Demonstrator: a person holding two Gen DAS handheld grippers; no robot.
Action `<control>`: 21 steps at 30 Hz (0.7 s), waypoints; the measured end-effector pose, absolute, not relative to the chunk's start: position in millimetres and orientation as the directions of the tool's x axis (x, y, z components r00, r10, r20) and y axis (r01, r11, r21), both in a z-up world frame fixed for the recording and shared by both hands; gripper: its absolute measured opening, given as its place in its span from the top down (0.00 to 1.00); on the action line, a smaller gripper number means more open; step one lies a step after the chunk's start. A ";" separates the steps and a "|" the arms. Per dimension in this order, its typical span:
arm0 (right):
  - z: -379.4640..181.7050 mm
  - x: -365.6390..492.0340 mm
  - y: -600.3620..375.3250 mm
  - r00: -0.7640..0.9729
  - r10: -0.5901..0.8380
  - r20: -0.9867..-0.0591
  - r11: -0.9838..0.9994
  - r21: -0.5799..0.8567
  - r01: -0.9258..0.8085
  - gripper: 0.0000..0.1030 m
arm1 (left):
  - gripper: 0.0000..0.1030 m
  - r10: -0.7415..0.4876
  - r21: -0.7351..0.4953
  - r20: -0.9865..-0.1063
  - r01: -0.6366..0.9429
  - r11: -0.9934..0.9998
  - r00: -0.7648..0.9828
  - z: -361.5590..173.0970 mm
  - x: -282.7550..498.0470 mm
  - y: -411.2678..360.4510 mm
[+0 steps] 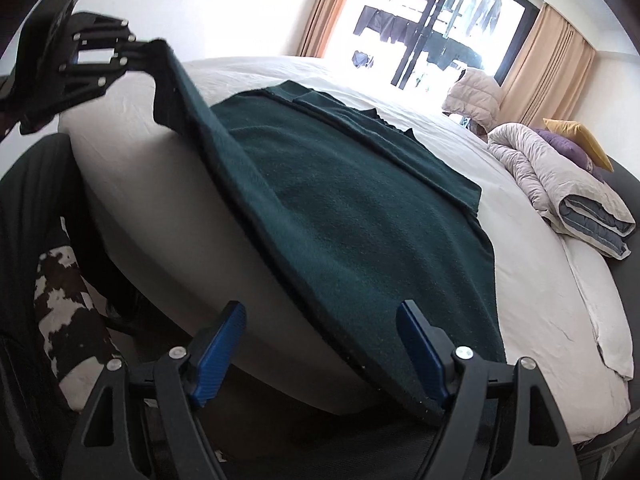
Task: Fold small clothes
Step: 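Grasp the sweater hem with the left tool while the right tool grasps the hem beside it, then lift the hem with both tools and fold it over toward the collar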
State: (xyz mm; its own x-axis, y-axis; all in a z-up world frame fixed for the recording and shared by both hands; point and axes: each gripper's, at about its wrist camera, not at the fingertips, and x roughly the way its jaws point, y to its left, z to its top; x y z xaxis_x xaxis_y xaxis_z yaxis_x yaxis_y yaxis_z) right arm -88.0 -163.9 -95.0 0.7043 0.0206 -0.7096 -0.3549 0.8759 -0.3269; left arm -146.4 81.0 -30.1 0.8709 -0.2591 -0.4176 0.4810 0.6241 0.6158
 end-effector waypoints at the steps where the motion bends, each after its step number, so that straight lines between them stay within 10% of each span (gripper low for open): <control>1: -97.9 -85.5 -165.3 0.698 0.002 -0.716 0.871 -0.341 -0.352 0.33 | 0.96 -0.259 0.607 -0.417 0.480 0.633 0.871 -26.5 -144.3 81.9; 21: -105.2 -56.2 -246.9 0.628 -0.333 -0.704 0.793 -0.569 -0.218 0.84 | 0.96 -0.252 0.584 -0.432 0.482 0.654 0.866 -40.7 -137.8 88.9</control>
State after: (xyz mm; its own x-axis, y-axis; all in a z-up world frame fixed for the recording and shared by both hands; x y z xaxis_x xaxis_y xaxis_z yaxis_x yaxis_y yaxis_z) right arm -56.2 -246.9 -105.2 0.6279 -0.3325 -0.7037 -0.2177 0.7930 -0.5690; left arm -137.8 88.9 -40.7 0.8659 -0.2523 -0.4319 0.4816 0.6539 0.5836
